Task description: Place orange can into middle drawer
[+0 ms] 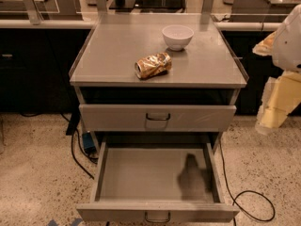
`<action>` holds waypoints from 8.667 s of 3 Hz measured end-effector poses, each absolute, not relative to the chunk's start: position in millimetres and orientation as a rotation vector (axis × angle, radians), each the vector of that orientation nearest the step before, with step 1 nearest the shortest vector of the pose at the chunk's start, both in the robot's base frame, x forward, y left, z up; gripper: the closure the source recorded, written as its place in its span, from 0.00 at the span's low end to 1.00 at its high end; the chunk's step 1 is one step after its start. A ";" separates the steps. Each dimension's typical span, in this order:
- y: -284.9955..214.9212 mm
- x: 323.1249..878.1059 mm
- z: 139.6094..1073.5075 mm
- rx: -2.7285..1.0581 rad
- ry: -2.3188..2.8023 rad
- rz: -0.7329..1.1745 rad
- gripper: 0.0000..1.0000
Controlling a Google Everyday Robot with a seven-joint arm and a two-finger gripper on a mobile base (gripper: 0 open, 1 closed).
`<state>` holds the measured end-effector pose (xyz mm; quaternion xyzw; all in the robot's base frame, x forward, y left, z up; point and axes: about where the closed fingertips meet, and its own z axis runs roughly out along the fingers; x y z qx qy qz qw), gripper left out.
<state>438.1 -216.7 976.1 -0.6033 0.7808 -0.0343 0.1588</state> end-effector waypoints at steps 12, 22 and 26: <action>-28.0 672.9 890.4 -2.260 1.639 -0.004 0.00; -44.1 733.8 844.0 -2.215 1.694 0.042 1.00; -44.1 615.2 879.9 -2.001 1.564 0.368 1.00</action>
Offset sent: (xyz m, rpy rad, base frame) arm 0.0575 0.0275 -0.0122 -0.0124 0.0005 0.1764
